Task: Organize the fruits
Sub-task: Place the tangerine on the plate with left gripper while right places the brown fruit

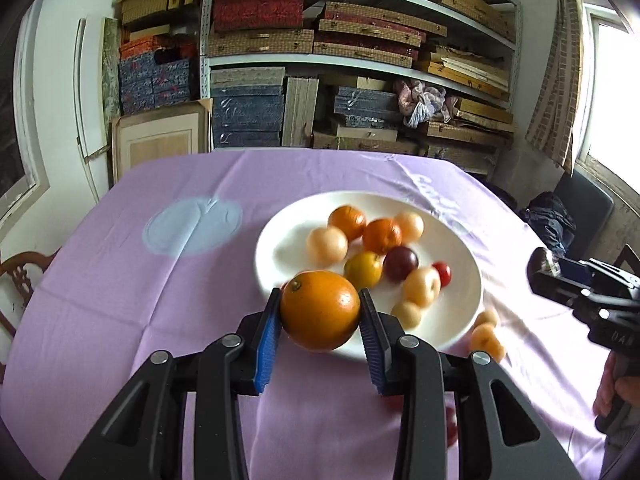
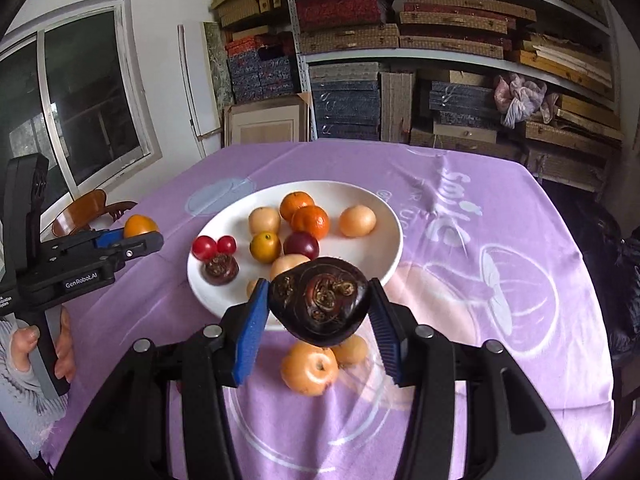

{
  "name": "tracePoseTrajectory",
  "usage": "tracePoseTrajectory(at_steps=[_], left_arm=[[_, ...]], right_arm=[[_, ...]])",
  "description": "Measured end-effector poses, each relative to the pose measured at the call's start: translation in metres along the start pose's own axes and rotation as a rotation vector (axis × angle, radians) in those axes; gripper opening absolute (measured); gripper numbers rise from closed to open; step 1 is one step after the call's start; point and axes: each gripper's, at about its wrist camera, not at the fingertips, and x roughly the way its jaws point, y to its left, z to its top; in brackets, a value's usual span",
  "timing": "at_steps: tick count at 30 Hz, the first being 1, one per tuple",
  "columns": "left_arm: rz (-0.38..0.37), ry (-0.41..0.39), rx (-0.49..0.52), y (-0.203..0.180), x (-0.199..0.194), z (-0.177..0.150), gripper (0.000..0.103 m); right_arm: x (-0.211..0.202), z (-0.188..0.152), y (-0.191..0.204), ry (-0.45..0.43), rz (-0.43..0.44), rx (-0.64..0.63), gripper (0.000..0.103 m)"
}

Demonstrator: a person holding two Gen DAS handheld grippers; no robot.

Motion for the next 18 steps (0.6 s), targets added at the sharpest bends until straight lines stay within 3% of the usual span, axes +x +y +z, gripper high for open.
tracePoseTrajectory(at_steps=[5, 6, 7, 8, 9, 13, 17, 18], left_arm=[[-0.031, 0.069, -0.008, -0.015, 0.041, 0.007, 0.038], [-0.03, 0.068, -0.011, -0.015, 0.044, 0.005, 0.043], [-0.025, 0.06, -0.012, -0.016, 0.046, 0.002, 0.05], [-0.022, 0.05, -0.011, -0.014, 0.047, 0.0, 0.066], [-0.011, 0.037, -0.008, -0.013, 0.045, -0.002, 0.072], [-0.018, 0.035, -0.021, 0.0, 0.035, -0.003, 0.072], [-0.022, 0.044, -0.036, 0.012, 0.019, -0.007, 0.073], [-0.016, 0.047, -0.029, 0.012, 0.014, -0.01, 0.078]], right_arm=[[0.045, 0.009, 0.011, 0.01, 0.026, 0.018, 0.05], [0.051, 0.007, 0.01, 0.009, 0.02, 0.022, 0.053], [0.053, 0.005, 0.009, 0.009, 0.015, 0.02, 0.067], [0.051, 0.003, 0.006, 0.0, 0.006, 0.021, 0.076], [0.045, 0.002, 0.002, -0.024, 0.004, 0.028, 0.077], [0.016, 0.005, -0.01, -0.091, 0.017, 0.07, 0.078], [-0.026, 0.006, -0.009, -0.179, 0.014, 0.072, 0.096], [-0.039, 0.002, -0.008, -0.201, 0.008, 0.069, 0.098]])
